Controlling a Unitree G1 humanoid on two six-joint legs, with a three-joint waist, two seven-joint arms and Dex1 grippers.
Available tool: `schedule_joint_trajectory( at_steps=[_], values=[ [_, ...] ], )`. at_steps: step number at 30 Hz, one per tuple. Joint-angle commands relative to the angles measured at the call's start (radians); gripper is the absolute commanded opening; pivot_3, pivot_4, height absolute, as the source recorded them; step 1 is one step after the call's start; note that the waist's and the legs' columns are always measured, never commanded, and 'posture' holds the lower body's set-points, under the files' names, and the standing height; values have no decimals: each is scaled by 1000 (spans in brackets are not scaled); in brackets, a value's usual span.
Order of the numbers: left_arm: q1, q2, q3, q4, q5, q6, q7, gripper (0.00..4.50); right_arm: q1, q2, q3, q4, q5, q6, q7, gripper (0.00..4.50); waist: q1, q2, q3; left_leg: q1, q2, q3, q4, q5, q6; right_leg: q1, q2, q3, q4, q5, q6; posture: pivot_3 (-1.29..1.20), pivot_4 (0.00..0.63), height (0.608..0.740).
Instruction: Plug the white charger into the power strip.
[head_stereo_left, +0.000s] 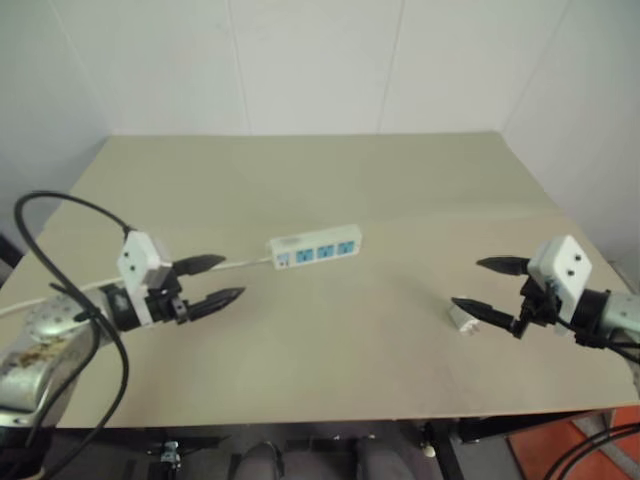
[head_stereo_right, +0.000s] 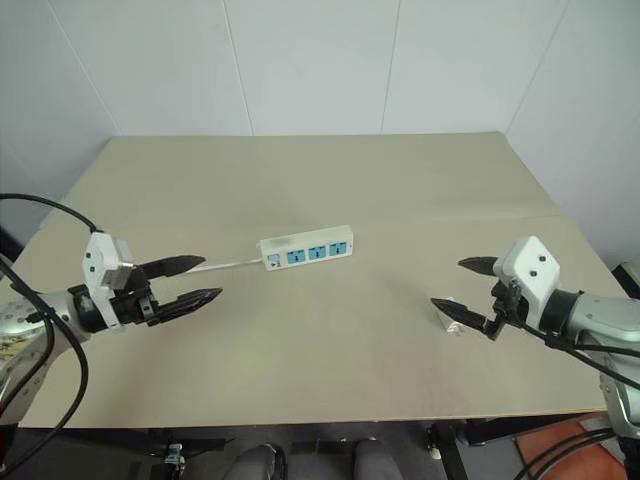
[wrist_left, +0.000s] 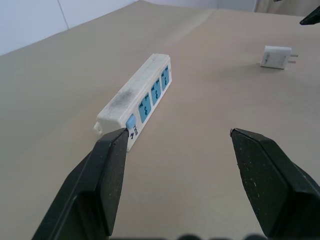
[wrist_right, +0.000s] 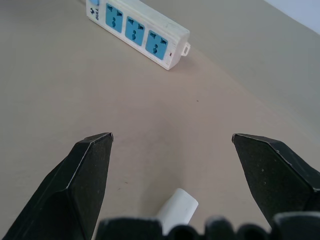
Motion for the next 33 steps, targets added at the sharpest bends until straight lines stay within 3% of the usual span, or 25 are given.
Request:
schedule_joint_trajectory(
  at_steps=[1,9,17,26,32,33],
  values=[
    [-11,-6,27,-35,10,5,-5,3533,-9,-20,-40,-8,-3,-23,0,4500,0,0,0,0,0,0,0,0,0,0,0,0,0,0,0,0,150,740],
    [-23,-18,9,-11,89,7,38,3533,-27,-16,-25,0,-17,-29,-2,4500,0,0,0,0,0,0,0,0,0,0,0,0,0,0,0,0,150,740],
    [-206,-57,-117,152,250,26,69,3533,-49,-3,-13,-13,-18,-30,-18,4500,7,-1,0,0,-1,0,1,0,0,0,0,1,0,0,0,0,150,740],
    [-504,-243,-364,656,572,-147,102,3533,-50,23,-15,-81,-1,-3,-65,4500,14,-2,0,0,-2,0,2,0,0,1,0,1,0,4,-5,0,150,740],
    [-644,-339,-415,997,702,-286,146,3533,-26,30,-34,-131,10,20,-94,4500,22,-2,1,0,-2,0,2,0,0,1,0,1,1,5,-6,0,150,740],
    [-662,-353,-418,1038,713,-312,146,3360,-15,32,-43,-143,14,26,-99,4500,23,-2,0,0,-2,0,3,0,0,1,0,1,1,5,-6,0,150,740]
  ],
)
